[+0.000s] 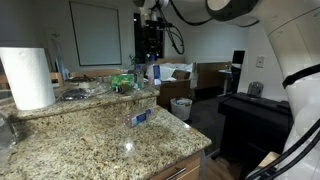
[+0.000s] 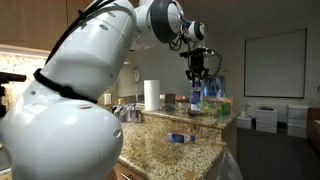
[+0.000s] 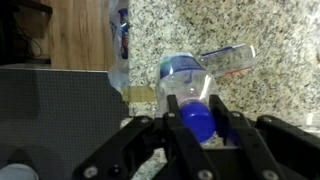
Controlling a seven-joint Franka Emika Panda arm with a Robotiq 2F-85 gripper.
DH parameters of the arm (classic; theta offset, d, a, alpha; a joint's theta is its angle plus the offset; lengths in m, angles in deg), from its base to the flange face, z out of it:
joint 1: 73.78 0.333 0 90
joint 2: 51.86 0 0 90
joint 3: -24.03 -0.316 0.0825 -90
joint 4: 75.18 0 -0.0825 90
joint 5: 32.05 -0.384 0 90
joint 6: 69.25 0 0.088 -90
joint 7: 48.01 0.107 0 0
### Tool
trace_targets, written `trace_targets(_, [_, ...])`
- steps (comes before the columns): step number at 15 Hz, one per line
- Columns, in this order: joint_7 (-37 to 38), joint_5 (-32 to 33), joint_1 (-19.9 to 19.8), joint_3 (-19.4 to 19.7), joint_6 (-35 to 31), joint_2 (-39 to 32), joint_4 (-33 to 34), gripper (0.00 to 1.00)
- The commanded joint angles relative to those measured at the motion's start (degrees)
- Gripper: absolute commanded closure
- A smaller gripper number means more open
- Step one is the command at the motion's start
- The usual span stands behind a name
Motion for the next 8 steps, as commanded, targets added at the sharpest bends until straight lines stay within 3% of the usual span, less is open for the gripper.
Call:
trace_targets(1, [3.91,0.11,-2.77,2.72,-10.86,6.91,-13.91,0.90])
trace_targets(8, [11.96,-3.16,-7.34,7.59,-27.68,11.36,-33.87,0.90])
